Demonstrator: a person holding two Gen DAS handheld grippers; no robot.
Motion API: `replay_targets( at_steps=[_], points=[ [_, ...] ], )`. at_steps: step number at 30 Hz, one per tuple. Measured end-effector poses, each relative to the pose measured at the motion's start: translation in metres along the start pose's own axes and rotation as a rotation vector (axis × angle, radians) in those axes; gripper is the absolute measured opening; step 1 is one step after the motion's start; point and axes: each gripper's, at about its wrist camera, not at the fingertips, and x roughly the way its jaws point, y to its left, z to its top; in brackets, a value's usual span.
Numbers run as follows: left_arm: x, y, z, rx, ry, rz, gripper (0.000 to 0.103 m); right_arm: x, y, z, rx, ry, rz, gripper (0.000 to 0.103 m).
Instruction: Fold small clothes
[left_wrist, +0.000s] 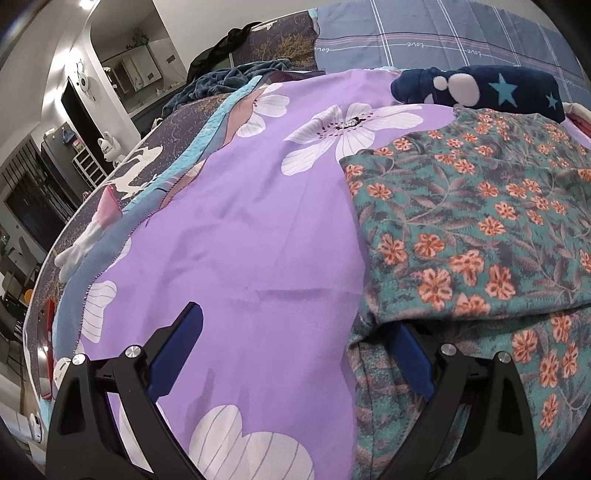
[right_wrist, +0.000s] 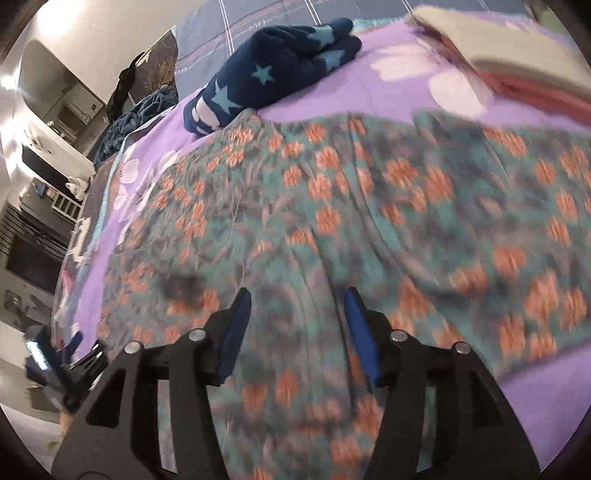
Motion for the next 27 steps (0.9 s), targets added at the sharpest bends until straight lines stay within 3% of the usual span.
replay_targets(
  at_steps=[1,2,5,7,8,10,12,13,15,18,20,22,25,27],
  points=[
    [0.001,0.0,0.0,-0.001,0.002,-0.002,0.096,0.002,0.004,0.005,-0.018,0.003,-0.007,0.011],
    [0.001,0.001,0.0,-0.003,0.004,-0.004,0.096,0.004,0.007,0.008,-0.029,0.019,0.013,0.005],
    [0.002,0.002,0.0,-0.006,0.003,-0.004,0.098,-0.032,0.026,0.012,-0.051,-0.143,0.051,0.005],
    [0.002,0.003,-0.001,-0.009,0.002,-0.005,0.098,-0.066,0.034,0.013,-0.098,-0.304,-0.023,0.006],
    [0.001,0.003,-0.001,-0.009,0.001,-0.005,0.098,-0.071,0.032,0.014,-0.091,-0.325,-0.039,0.007],
    [0.0,0.002,-0.001,-0.004,-0.003,0.003,0.098,-0.059,0.021,0.017,-0.072,-0.277,-0.088,0.012],
    [-0.001,0.002,-0.002,0.0,-0.004,0.012,0.098,-0.028,0.01,0.015,-0.087,-0.148,-0.197,0.028],
    [-0.002,0.003,-0.004,0.001,-0.005,0.01,0.098,-0.018,0.007,0.012,-0.086,-0.109,-0.226,0.028],
    [-0.005,0.006,-0.006,0.003,-0.004,0.005,0.098,-0.013,-0.002,0.003,-0.045,-0.083,-0.201,0.028],
    [-0.015,0.011,-0.011,0.012,-0.006,0.0,0.098,-0.025,0.0,-0.003,-0.05,-0.112,-0.174,0.032],
    [-0.033,0.02,-0.01,-0.01,-0.036,-0.062,0.09,-0.037,0.009,-0.003,-0.09,-0.149,-0.181,0.034],
    [-0.05,0.028,-0.006,-0.055,-0.061,-0.165,0.066,-0.048,0.02,-0.007,-0.14,-0.175,-0.166,0.036],
    [-0.066,0.037,0.009,-0.154,-0.099,-0.31,0.039,-0.05,0.031,-0.011,-0.201,-0.169,-0.079,0.036],
    [-0.067,0.034,0.022,-0.196,-0.116,-0.396,0.036,-0.042,0.037,-0.018,-0.231,-0.129,-0.054,0.036]
  ],
)
